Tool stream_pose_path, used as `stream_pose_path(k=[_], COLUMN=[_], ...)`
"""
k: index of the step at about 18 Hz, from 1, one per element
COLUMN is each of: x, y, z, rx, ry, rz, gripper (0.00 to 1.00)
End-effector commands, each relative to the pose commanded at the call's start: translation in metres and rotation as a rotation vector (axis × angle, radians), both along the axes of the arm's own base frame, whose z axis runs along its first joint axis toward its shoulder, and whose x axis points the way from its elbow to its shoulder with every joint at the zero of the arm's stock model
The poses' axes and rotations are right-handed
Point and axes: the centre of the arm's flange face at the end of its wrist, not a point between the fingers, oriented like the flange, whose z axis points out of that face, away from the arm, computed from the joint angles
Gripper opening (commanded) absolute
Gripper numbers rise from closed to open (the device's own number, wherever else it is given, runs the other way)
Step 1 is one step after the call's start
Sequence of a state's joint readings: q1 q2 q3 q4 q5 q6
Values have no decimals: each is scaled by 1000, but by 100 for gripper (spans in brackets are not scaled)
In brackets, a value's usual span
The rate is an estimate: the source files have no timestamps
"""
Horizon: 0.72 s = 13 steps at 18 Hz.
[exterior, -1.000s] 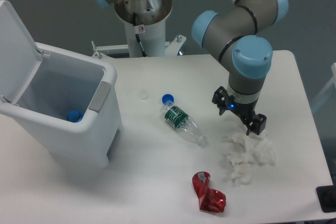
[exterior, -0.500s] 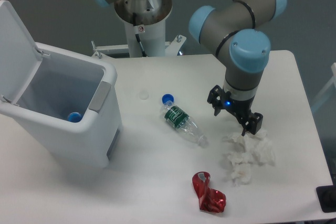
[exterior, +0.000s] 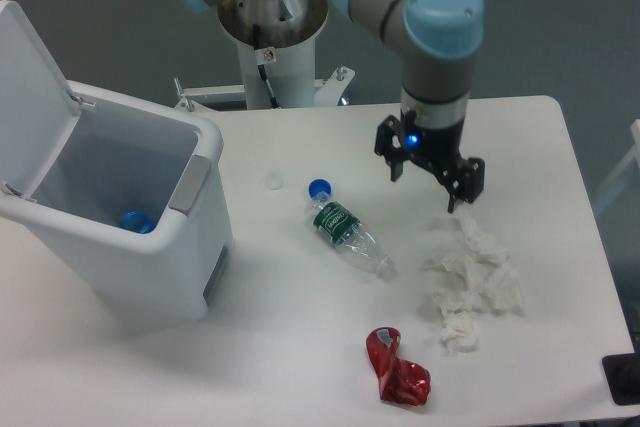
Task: Close the trash can
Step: 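Swing the gripper up and over toward the trash can lid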
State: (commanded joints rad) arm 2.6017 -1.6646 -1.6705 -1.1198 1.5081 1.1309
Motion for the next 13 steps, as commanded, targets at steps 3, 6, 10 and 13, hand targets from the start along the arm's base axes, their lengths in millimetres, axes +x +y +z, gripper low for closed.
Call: stream_pose_path(k=[3, 6, 10, 13], x=[47, 98, 152, 199], y=[2, 3, 3, 6], z=[36, 64, 102, 131], rx=[77, 109, 206, 316], ry=[-40, -83, -111, -176], rz=[62, 39, 71, 140], gripper=[99, 76, 38, 16])
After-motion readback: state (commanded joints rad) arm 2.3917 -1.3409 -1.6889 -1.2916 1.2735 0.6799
